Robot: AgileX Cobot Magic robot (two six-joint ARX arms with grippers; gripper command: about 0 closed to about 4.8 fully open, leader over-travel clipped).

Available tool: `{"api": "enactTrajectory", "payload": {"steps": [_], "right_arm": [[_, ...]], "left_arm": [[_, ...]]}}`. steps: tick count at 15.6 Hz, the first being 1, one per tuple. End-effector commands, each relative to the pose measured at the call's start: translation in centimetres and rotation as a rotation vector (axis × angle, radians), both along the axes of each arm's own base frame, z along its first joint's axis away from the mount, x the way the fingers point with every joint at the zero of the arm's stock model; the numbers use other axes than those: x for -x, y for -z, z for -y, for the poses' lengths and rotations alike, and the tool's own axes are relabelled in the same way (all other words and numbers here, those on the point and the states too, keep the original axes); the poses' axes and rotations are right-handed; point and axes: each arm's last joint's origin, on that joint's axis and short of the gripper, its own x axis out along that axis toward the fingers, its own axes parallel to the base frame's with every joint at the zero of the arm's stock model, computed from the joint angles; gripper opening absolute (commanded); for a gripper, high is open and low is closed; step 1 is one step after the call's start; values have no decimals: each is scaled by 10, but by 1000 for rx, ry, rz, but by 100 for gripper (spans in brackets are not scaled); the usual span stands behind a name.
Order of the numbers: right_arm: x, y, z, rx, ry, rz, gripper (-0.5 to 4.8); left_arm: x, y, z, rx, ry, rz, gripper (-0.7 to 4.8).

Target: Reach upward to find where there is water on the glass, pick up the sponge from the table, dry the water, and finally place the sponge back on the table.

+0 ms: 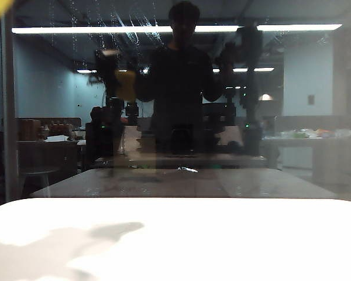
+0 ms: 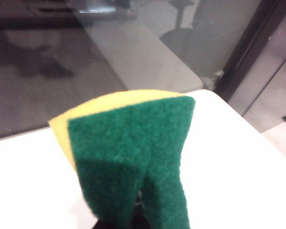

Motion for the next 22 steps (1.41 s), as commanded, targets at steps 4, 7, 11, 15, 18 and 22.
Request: {"api": "enactTrajectory", "payload": {"steps": [4,7,11,15,18,22], "right_arm": [[-14,80,-2,-96,21,-42,-1],[-29,117,-5,-104,25,-72,-1],[-39,136,-6,-145,37,-86,-1],[-40,138,-7,-151,38,-79,-1],[-40,138,-7,-151,37,-79,-2],[-40,138,-6,-151,41,-79,-1]], "left_arm": [[-27,86,5,134,42,-152,-5],[-35,123,6,180,12,-181,-5],[-46,146,6,162,-44,-306,-4],[-64,171,10,158,-31,-450,-2],[-78,186,13,196,8,-507,-1],[-86,206,21,212,42,-602,164]]}}
